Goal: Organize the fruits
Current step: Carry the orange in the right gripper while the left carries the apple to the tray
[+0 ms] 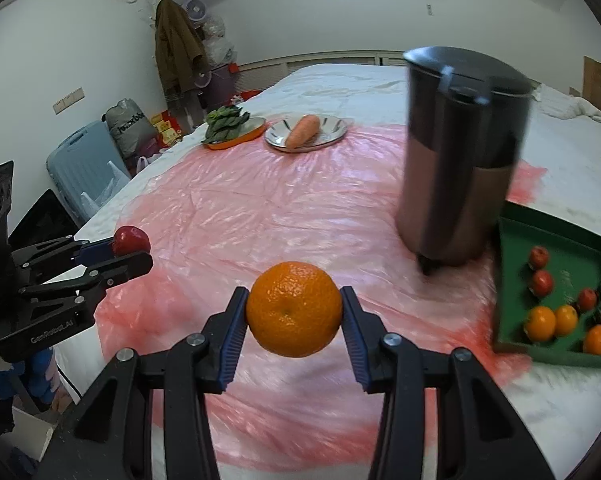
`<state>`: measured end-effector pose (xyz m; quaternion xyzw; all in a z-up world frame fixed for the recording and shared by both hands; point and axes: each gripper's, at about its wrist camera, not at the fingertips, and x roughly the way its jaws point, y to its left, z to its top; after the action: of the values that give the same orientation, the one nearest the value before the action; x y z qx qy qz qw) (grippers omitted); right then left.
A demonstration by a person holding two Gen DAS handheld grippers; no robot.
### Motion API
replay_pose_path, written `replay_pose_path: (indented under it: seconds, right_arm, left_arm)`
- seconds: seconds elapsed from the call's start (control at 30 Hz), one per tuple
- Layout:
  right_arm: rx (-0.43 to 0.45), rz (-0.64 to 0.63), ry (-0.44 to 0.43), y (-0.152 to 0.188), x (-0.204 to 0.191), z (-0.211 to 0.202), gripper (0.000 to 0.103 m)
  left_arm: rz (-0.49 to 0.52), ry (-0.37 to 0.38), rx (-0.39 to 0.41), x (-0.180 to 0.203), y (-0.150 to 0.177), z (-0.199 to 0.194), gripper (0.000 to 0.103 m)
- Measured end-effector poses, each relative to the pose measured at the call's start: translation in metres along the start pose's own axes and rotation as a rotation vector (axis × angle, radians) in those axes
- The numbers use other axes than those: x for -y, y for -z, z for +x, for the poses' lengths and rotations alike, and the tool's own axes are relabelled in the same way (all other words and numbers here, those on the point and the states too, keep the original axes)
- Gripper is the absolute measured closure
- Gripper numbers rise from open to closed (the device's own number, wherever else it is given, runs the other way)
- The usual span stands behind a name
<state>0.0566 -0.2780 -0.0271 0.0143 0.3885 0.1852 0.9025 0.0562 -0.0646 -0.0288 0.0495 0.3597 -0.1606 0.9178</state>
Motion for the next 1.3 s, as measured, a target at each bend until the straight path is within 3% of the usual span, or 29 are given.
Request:
replay_pose_path:
  seconds: [0.27,0.7,1.0,1.3]
  right_arm:
    - [0.020,0.051,0.055,0.021,0.041,-0.030,0.031]
    - [0.033,0.195,0.204,0.064,0.161,-0.074,0.031]
    - [0.067,0.284,0.298,0.065,0.253,-0.088,0.031]
    - [0.050,0.372,0.410,0.070,0.339,-0.082,0.031]
  left_arm:
    - [0.071,0.069,-0.005,0.058,-0.009,0.001,0.075]
    - [0.195,0.258,-0.061,0.177,-0.034,0.036,0.075]
    - [0.252,0.341,-0.088,0.257,-0.078,0.092,0.075]
    - [0.319,0.340,-0.121,0.325,-0.117,0.168,0.075]
